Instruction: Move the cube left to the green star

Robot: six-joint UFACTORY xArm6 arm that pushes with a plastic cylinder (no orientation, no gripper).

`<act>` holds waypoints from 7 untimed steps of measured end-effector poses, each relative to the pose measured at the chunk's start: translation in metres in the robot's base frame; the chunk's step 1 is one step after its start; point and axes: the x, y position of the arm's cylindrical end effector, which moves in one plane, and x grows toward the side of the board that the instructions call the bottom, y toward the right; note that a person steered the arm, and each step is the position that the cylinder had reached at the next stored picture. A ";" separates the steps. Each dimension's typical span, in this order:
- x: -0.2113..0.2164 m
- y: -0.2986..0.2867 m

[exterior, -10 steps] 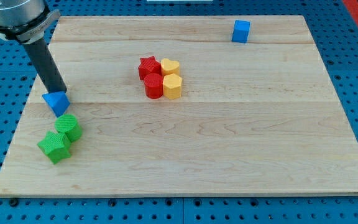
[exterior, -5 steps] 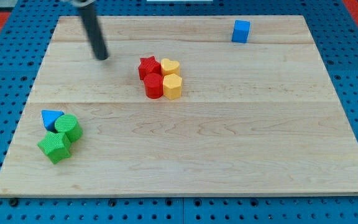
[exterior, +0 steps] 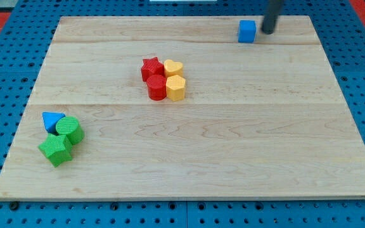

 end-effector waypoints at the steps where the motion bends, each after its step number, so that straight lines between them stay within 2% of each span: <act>1: 0.018 -0.119; 2: 0.004 -0.041; 3: -0.014 -0.071; 4: -0.023 -0.178; 5: -0.015 -0.238; 6: -0.025 -0.269; 7: 0.031 -0.294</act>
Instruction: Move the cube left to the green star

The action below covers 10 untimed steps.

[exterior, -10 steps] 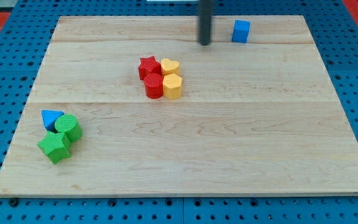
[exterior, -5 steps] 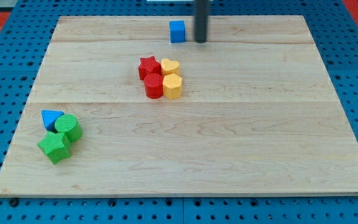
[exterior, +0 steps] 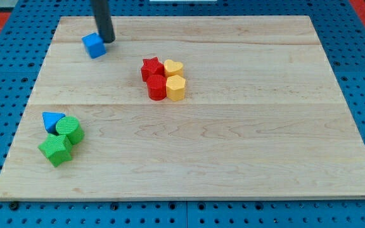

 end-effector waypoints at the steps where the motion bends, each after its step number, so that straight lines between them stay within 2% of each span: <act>1: 0.048 -0.029; 2: 0.011 -0.017; 3: 0.017 -0.066; 4: 0.072 -0.076; 5: 0.105 -0.077; 6: 0.068 -0.088; 7: 0.053 -0.101; 9: 0.147 -0.085; 10: 0.106 -0.109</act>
